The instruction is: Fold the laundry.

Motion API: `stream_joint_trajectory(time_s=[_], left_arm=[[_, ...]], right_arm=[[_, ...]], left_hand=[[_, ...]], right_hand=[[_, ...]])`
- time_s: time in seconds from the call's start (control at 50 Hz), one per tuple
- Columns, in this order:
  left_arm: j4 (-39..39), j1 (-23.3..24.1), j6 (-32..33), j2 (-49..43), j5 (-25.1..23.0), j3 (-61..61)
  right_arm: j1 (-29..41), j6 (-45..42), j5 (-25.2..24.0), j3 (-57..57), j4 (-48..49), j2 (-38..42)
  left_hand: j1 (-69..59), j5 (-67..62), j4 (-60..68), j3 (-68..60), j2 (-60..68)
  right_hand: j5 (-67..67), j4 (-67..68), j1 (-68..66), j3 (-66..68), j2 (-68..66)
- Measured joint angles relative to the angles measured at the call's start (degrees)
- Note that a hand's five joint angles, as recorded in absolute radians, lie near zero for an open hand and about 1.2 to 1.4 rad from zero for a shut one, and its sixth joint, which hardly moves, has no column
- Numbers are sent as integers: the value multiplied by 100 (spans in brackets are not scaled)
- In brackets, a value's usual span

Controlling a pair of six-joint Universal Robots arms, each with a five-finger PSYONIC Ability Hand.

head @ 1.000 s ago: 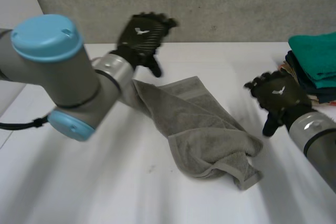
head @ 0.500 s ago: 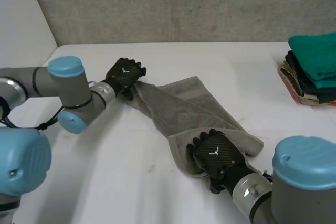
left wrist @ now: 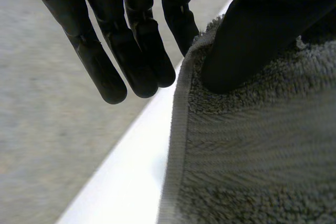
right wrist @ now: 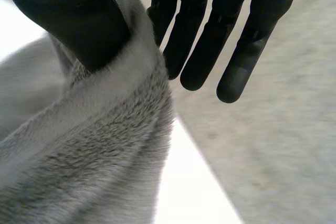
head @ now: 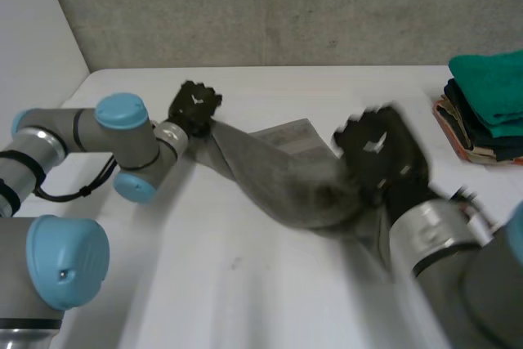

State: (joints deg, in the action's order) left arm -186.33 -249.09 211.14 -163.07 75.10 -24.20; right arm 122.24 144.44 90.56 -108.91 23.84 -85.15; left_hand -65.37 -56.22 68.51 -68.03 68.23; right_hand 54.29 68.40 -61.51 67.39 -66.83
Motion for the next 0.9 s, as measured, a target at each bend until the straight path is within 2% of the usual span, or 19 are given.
stream_joint_trajectory(time_s=[0.08,0.1,0.22,0.24,0.32,0.34,0.42,0.56,0.66,0.68,0.74,0.84,0.9], left_arm=[[-90,5,-18,438,301,-240],[-128,-6,-34,834,401,-531],[-364,-103,-70,2432,467,-2031],[-478,-142,-76,2967,461,-2594],[-718,-204,-78,3979,435,-3784],[-833,-224,-75,4448,421,-4395],[-1057,-238,-62,5235,365,-5646],[-1430,-119,-60,5633,130,-6948],[-1572,161,-71,5605,57,-7199],[-1582,210,-72,5601,57,-7205],[-1593,354,-70,5609,67,-7194],[-1558,503,-65,5769,92,-7147],[-1534,569,-91,6037,101,-7134]], right_arm=[[-526,235,-37,305,-261,-438],[-874,372,-77,520,-471,-603],[-1760,826,-294,1297,-1213,-732],[-1935,918,-360,1488,-1388,-684],[-2383,1111,-542,2061,-1891,-278],[-2534,1159,-603,2329,-2119,30],[-2714,1213,-663,3051,-2724,1005],[-2646,1564,-607,4394,-3343,2739],[-2600,2261,-561,5204,-3335,3473],[-2596,2380,-541,5319,-3306,3545],[-2588,2637,-437,5544,-3210,3634],[-2552,2718,-237,5507,-3125,3418],[-2482,2392,-215,4941,-3277,2822]], left_hand=[[0,0,0,0,0],[0,0,0,0,0],[0,0,2,-5,6],[0,0,2,-5,6],[0,0,3,-5,6],[0,0,5,-5,6],[0,0,21,-6,7],[0,0,24,-6,7],[0,0,24,-6,7],[0,0,24,-6,7],[0,0,24,-6,7],[0,0,24,-6,7],[0,0,24,-6,7]], right_hand=[[0,1,0,0,0],[0,2,0,0,0],[64,4,0,0,0],[87,4,0,0,0],[87,5,0,0,0],[87,4,0,0,0],[87,4,0,0,0],[37,-146,31,-119,145],[-4076,-4240,3840,-4184,4261],[-4781,-5058,4527,-4971,5001],[-5194,-5606,4879,-5514,5474],[-5197,-5684,4879,-5576,5486],[-5197,-5684,4879,-5576,5486]])
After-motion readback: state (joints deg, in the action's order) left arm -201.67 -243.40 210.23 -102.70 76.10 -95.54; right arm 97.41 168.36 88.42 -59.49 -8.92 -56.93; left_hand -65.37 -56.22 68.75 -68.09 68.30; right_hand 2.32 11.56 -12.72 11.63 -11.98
